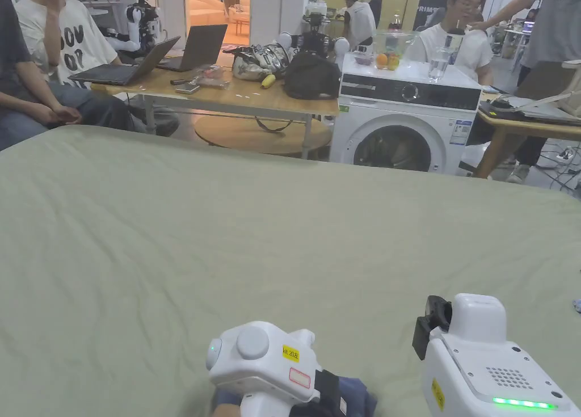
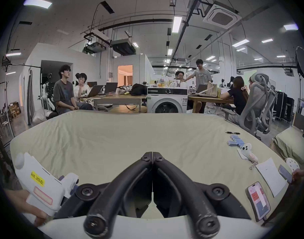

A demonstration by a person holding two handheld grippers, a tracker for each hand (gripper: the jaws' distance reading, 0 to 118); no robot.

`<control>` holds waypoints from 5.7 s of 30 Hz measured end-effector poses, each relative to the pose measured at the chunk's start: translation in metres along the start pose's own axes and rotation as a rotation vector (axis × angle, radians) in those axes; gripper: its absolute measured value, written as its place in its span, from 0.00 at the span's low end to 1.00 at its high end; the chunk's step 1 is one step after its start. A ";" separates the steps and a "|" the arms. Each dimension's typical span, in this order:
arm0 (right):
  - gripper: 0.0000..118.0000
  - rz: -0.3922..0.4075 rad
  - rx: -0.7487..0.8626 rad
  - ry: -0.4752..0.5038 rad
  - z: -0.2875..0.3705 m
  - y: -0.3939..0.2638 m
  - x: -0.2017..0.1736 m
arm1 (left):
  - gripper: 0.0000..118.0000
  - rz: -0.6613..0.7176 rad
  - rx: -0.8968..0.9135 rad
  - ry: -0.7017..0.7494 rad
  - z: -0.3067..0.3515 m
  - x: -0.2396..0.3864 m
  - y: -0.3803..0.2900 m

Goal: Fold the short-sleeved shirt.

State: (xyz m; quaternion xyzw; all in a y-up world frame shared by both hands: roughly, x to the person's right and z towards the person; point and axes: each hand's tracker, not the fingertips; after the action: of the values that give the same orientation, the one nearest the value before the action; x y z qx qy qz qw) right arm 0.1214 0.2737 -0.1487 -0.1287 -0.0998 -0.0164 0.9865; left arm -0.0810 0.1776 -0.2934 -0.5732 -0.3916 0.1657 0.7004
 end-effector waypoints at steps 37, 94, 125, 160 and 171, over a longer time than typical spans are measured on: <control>0.00 -0.038 0.147 0.007 -0.001 0.026 -0.033 | 0.00 -0.351 1.187 0.690 0.196 0.019 -0.095; 0.00 0.027 -0.595 0.203 -0.029 -0.094 -0.059 | 0.63 0.147 0.070 -0.287 0.107 -0.122 -0.036; 0.00 -0.021 0.044 0.080 -0.012 0.000 -0.048 | 0.16 0.219 0.187 -0.326 0.123 -0.118 -0.050; 0.00 0.075 0.023 0.462 -0.057 0.013 -0.275 | 0.16 0.500 0.318 0.515 0.542 -0.325 -0.066; 0.00 0.102 -0.012 0.446 -0.063 0.010 -0.264 | 0.40 0.509 0.294 0.706 0.530 -0.304 -0.076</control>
State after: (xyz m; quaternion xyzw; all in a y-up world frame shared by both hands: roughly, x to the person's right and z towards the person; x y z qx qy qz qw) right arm -0.1247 0.2689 -0.2636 -0.1324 0.1273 0.0047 0.9830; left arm -0.6829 0.3052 -0.3129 -0.5669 0.0520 0.1808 0.8020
